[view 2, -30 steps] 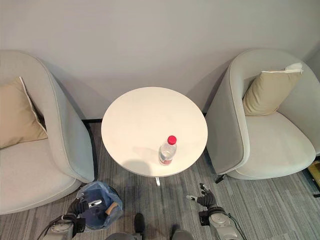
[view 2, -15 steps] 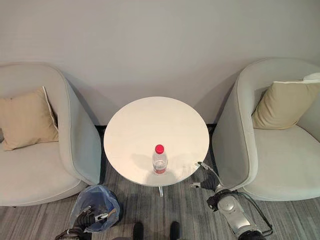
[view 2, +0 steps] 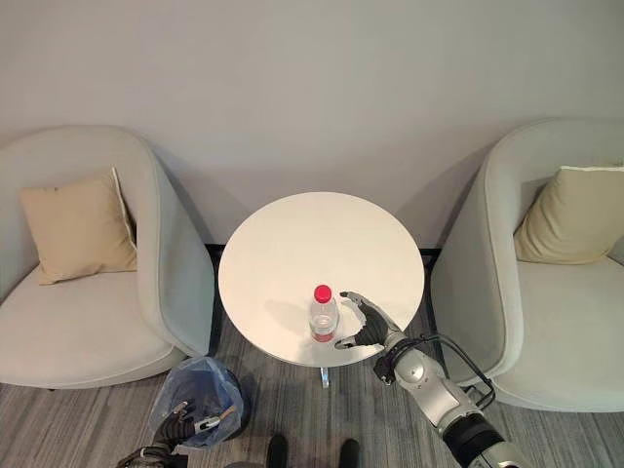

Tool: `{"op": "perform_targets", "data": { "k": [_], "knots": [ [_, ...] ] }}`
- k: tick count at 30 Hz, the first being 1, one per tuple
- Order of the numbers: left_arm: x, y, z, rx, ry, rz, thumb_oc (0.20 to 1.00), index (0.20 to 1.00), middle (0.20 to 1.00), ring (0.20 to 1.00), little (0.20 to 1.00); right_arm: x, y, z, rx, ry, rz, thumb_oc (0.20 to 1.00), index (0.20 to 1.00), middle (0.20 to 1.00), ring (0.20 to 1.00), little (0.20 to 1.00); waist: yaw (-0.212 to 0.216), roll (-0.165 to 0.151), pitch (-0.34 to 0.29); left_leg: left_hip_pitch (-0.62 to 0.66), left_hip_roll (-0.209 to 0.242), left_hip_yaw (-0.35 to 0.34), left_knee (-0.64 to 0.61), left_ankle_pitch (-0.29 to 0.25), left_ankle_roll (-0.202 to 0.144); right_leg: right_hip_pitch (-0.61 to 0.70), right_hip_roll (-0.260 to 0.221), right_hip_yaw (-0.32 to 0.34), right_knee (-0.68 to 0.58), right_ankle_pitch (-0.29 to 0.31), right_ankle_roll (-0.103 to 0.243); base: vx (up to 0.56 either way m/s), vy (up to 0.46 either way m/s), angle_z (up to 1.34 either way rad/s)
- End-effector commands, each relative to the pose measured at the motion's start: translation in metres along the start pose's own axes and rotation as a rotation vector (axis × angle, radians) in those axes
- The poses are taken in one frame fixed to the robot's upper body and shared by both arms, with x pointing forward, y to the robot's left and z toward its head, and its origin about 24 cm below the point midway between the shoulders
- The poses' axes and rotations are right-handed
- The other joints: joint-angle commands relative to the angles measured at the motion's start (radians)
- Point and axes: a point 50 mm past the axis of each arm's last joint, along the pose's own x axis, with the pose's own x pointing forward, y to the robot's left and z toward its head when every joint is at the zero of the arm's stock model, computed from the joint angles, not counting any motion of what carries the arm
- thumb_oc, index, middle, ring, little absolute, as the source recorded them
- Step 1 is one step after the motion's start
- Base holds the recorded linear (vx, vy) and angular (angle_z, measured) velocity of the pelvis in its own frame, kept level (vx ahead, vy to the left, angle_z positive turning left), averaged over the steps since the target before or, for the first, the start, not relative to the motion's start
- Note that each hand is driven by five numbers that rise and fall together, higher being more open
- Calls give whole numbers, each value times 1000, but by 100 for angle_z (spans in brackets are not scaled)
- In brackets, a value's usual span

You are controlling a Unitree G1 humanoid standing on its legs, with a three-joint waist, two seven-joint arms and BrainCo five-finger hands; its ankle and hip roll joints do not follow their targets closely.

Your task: Gather garbage on tea table into small bin, then transfer packed bag to large trash can.

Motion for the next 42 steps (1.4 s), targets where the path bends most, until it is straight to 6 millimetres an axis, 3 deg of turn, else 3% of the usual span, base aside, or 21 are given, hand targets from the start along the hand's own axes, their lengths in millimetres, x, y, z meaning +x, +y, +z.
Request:
{"op": "perform_targets", "data": {
  "k": [1, 10, 11, 12, 13, 19, 23, 26, 33, 37, 41, 42],
  "knots": [
    [5, 14, 12, 70, -44, 20, 1000, 1000, 1000, 1000, 1000, 13, -5, 19, 15, -79, -64, 1000, 1000, 1000, 1000, 1000, 25, -53, -12, -4, -8, 22, 7, -43, -41, 84, -32, -1, 23, -189, 63, 43, 15, 16],
    [3, 17, 9, 79, -35, 19, 1000, 1000, 1000, 1000, 1000, 31, -7, 33, 68, -93, -92, 1000, 1000, 1000, 1000, 1000, 70, -48, 0, -32, -18, -12, 7, -37, -37, 70, -35, -23, 23, -192, 63, 15, 19, 12],
    [3, 17, 10, 76, -37, 20, 1000, 1000, 1000, 1000, 1000, 32, -7, 34, 75, -93, -96, 953, 953, 953, 953, 953, 75, -48, 1, -35, -20, -17, 7, -37, -37, 70, -35, -26, 23, -193, 62, 3, 0, 19],
    [3, 17, 10, 76, -37, 20, 1000, 1000, 1000, 1000, 1000, 32, -7, 34, 75, -93, -96, 715, 715, 715, 715, 715, 75, -48, 1, -35, -20, -17, 7, -37, -37, 70, -35, -26, 23, -193, 62, 14, 6, 20],
    [3, 17, 10, 70, -38, 23, 1000, 1000, 1000, 1000, 1000, 35, -8, 36, 92, -94, -110, 200, 200, 200, 200, 200, 83, -48, 1, -37, -22, -26, 8, -36, -36, 72, -35, -30, 23, -195, 60, 14, 13, 19],
    [2, 22, 7, 50, -26, 45, 1000, 1000, 1000, 1000, 1000, 31, -23, 45, 168, -149, -180, 200, 200, 200, 200, 200, 89, -49, -4, -31, -26, -43, 8, -38, -37, 82, -38, -47, 27, -200, 58, -2, 7, 15],
    [1, 24, 5, 38, -17, 54, 1000, 1000, 1000, 1000, 1000, 11, -40, 63, 203, -285, -226, 200, 200, 200, 200, 200, 73, -50, -12, -23, -21, -37, 10, -37, -43, 93, -38, -48, 35, -207, 56, -55, -25, 2],
    [2, 19, 8, 29, -26, 44, 1000, 1000, 1000, 1000, 1000, -6, -42, 71, 265, -362, -237, 200, 200, 200, 200, 200, 56, -44, -12, -25, -15, -40, 20, -27, -60, 100, -32, -56, 40, -217, 46, -79, -32, 1],
    [3, 10, 14, -6, -54, 27, 1000, 1000, 1000, 1000, 1000, -17, -42, 70, 287, -387, -256, 200, 200, 200, 200, 200, 50, -42, 16, -112, -16, -30, 105, -15, -81, 95, -32, -85, 26, -210, 36, -109, -14, 13],
    [4, 4, 16, 1, -58, 7, 1000, 1000, 1000, 1000, 1000, -18, -44, 63, 268, -354, -277, 200, 200, 200, 200, 200, 48, -47, 26, -153, -11, 32, 153, -24, -67, 90, -45, -129, 24, -203, 36, -64, 31, 56],
    [5, 1, 22, 15, -86, -5, 1000, 1000, 1000, 1000, 1000, -21, -50, 53, 246, -305, -323, 200, 200, 200, 200, 200, 26, -54, 31, -162, 20, 182, 183, -49, -38, 83, -70, -192, 30, -203, 41, -18, 74, 77],
    [5, 1, 23, 18, -89, -9, 1000, 1000, 1000, 1000, 1000, -21, -53, 52, 233, -297, -335, 200, 200, 200, 200, 200, 19, -57, 26, -151, 27, 212, 186, -79, -44, 91, -75, -196, 30, -218, 44, 62, 115, 84]
  ]
}}
